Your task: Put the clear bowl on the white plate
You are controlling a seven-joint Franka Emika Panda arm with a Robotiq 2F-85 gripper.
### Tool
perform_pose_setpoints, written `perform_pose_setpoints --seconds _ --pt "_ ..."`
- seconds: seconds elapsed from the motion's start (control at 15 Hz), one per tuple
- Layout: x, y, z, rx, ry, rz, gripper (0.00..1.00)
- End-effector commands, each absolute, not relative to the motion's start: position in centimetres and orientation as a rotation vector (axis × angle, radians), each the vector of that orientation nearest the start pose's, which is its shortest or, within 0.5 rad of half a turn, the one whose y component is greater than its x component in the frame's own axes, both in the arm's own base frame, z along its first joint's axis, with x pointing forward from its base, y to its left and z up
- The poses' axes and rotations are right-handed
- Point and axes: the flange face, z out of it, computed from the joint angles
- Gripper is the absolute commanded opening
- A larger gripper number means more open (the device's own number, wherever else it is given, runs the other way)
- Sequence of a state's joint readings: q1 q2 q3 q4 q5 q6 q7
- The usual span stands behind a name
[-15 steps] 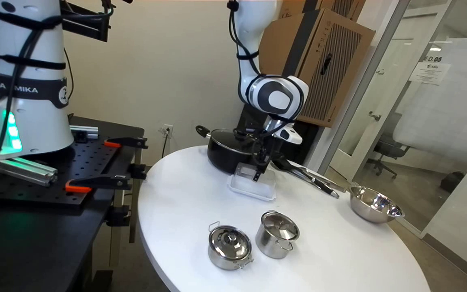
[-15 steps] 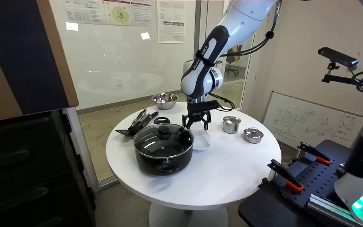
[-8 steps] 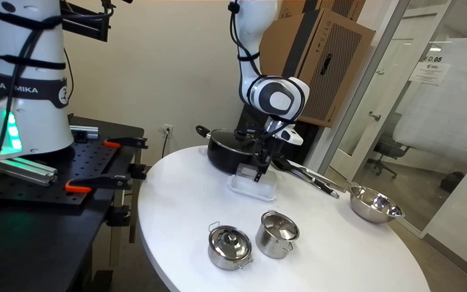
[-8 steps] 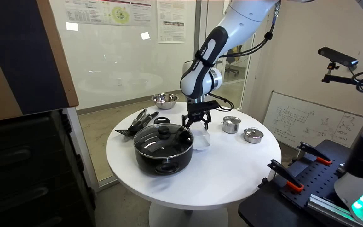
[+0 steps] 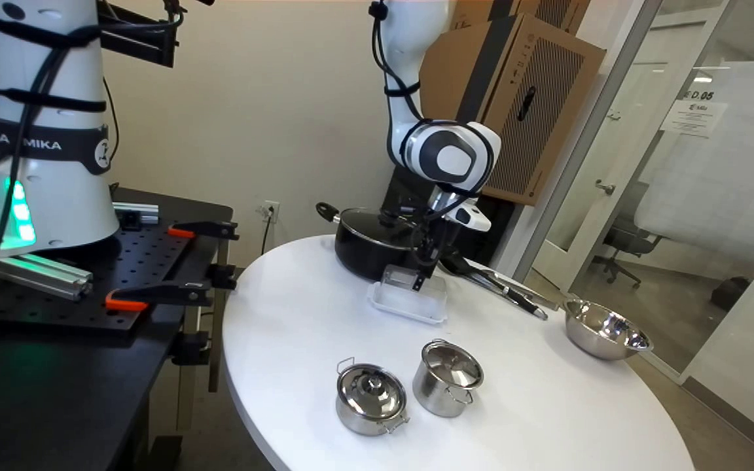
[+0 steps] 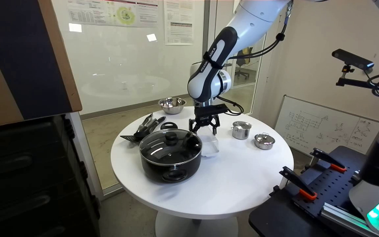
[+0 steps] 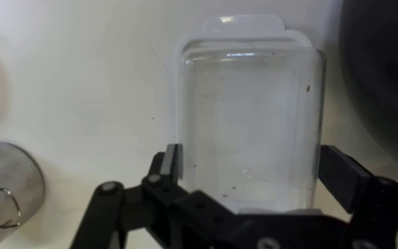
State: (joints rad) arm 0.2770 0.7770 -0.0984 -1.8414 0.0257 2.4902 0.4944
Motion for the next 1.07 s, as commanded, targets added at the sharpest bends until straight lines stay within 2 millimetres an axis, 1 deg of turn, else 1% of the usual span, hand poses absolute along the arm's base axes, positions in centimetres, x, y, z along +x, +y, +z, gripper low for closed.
perform_pose_setpoints --seconds 0.0,0.4,0.47,0.6,0.67,0.8,1.0 --pt "60.6 11.4 11.6 -3.175 0.462 0.148 1.00" --pt "59.9 11.5 15.9 -3.153 0.379 0.062 1.00" --pt "59.5 11.4 16.7 -3.142 0.357 0.021 1.00" --pt "58.8 11.3 18.3 -3.118 0.368 -0.088 1.00" --pt "60.6 11.6 16.5 -3.139 0.397 -0.019 1.00" --pt "60.4 11.5 17.0 -3.136 0.398 -0.030 1.00" --pt "60.4 11.5 16.5 -3.139 0.398 -0.018 1.00"
